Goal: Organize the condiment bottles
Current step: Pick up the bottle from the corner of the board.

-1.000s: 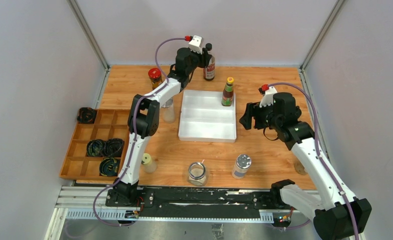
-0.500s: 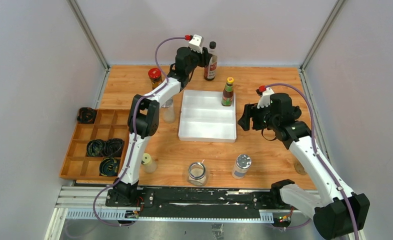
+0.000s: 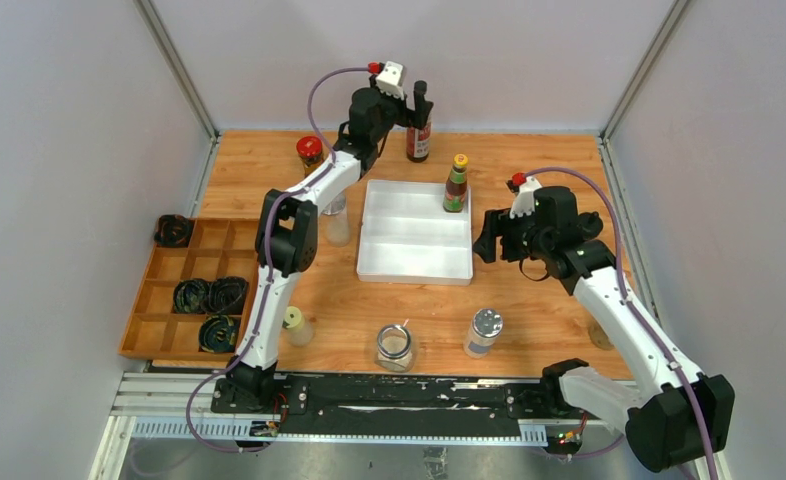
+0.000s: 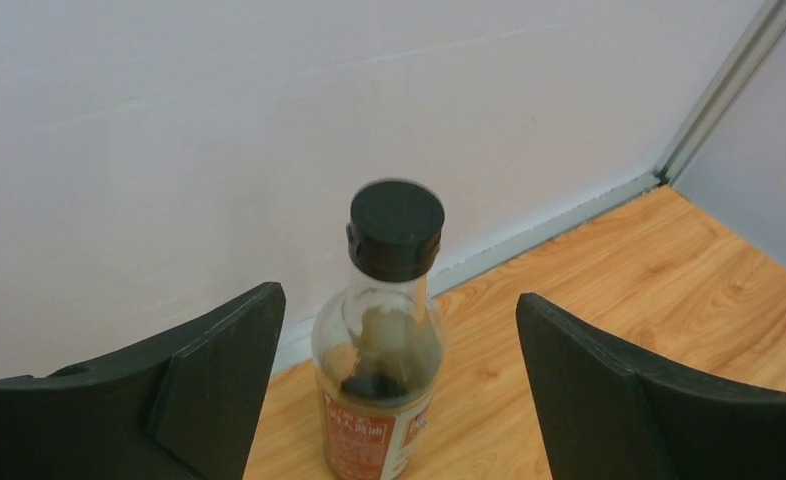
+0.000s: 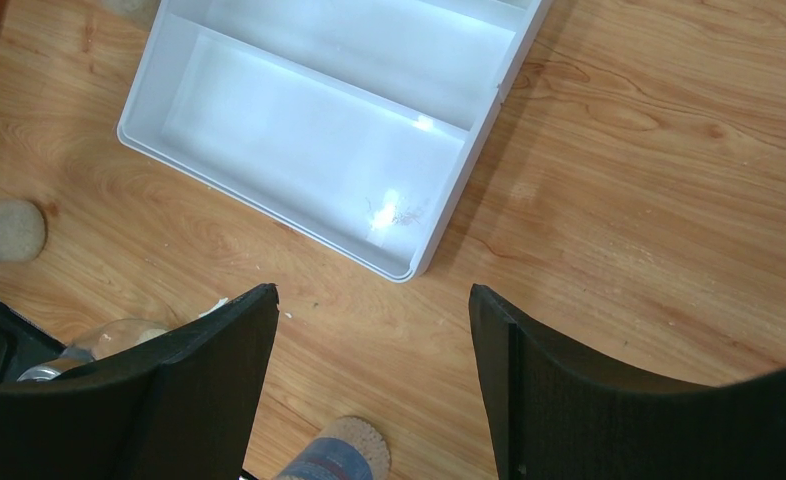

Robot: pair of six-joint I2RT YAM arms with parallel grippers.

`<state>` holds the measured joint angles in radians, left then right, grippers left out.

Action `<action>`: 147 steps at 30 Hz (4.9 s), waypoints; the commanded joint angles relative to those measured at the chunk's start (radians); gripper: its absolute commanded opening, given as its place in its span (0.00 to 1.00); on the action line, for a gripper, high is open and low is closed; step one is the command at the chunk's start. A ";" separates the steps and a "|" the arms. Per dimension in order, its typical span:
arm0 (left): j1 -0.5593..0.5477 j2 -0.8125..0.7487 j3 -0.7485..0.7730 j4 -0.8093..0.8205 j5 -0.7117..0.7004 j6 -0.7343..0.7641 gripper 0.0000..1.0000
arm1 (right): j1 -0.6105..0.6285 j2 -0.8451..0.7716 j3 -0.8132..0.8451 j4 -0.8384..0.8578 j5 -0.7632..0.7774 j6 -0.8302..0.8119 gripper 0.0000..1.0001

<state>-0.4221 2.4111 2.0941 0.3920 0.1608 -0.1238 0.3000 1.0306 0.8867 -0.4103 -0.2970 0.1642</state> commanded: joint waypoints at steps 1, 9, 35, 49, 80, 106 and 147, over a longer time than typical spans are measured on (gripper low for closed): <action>0.002 0.026 0.100 0.018 -0.006 0.007 0.98 | 0.020 0.013 -0.021 0.016 -0.017 -0.003 0.75; 0.004 0.134 0.231 0.029 -0.024 -0.005 0.99 | 0.022 0.054 -0.032 0.031 -0.032 -0.002 0.75; 0.014 0.201 0.268 0.091 -0.015 -0.061 0.60 | 0.040 0.078 -0.048 0.030 -0.030 0.003 0.74; 0.014 0.147 0.178 0.103 -0.002 -0.049 0.50 | 0.050 0.091 -0.052 0.036 -0.028 0.010 0.74; 0.016 0.065 0.089 0.108 0.023 -0.029 0.44 | 0.077 0.092 -0.069 0.045 -0.027 0.025 0.74; 0.016 -0.040 0.005 0.107 0.037 -0.013 0.43 | 0.120 0.076 -0.057 0.034 -0.009 0.042 0.74; 0.011 -0.311 -0.247 0.093 0.093 0.009 0.42 | 0.188 -0.032 -0.054 -0.019 0.032 0.079 0.74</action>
<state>-0.4091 2.2185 1.8454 0.3786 0.2348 -0.1287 0.4664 1.0237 0.8307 -0.3923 -0.2829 0.2256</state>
